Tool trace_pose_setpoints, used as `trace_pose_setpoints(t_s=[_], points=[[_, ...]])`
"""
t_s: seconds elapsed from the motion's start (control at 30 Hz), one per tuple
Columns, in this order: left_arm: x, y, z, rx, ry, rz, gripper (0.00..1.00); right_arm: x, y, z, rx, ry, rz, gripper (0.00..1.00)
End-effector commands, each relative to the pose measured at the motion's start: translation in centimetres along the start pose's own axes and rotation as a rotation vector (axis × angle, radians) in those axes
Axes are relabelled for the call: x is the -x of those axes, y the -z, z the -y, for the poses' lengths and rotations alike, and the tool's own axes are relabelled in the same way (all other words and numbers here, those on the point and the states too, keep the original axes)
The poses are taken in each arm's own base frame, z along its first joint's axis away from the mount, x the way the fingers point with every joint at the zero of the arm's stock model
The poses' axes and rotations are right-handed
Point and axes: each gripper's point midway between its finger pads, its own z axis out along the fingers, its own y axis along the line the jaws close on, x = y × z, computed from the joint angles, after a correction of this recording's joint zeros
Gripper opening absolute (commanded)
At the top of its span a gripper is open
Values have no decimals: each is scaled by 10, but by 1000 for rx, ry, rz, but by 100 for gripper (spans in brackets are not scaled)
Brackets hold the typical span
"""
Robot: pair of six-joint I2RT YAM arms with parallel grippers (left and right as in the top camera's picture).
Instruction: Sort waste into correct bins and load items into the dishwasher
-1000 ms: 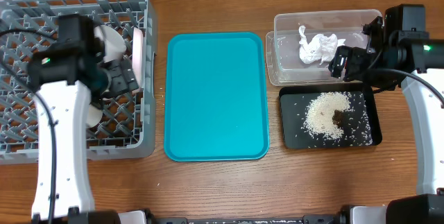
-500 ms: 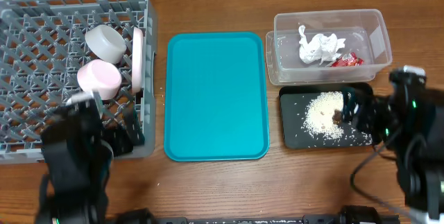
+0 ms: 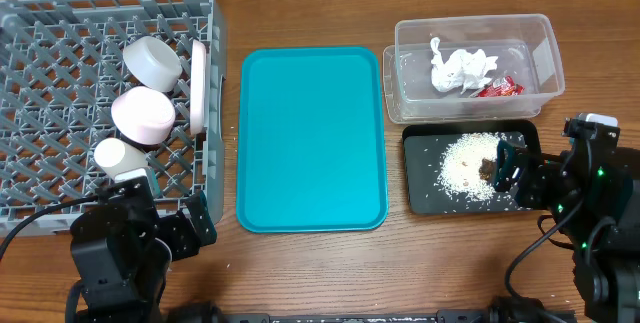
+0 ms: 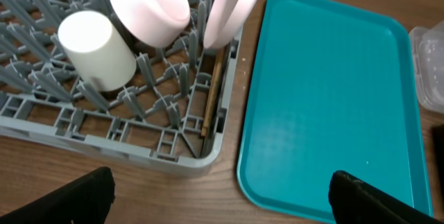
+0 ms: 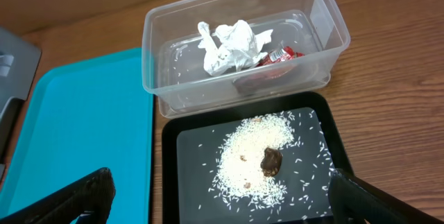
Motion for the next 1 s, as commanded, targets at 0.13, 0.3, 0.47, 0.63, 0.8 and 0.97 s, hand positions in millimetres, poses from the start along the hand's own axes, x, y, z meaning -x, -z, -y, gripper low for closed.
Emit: trace_pose_setpoints(t_s=[0.13, 0.3, 0.47, 0.63, 0.8, 0.97], points=[[-5, -2, 0, -5, -4, -16, 100, -2, -1, 3, -13, -4, -3, 100], [-5, -2, 0, -5, -4, -16, 100, -11, 6, 3, -15, -6, -18, 100], [-5, -2, 0, -5, -4, -16, 100, -15, 26, 0, 0, 6, 37, 100], [-5, -2, 0, -5, -4, -16, 100, -7, 37, -14, 79, 117, 247, 100], [-5, -2, 0, -5, -4, -16, 100, -19, 30, -24, 178, 156, 487, 100], [-6, -2, 0, -5, -4, -16, 100, -22, 17, -29, 249, 179, 690, 100]])
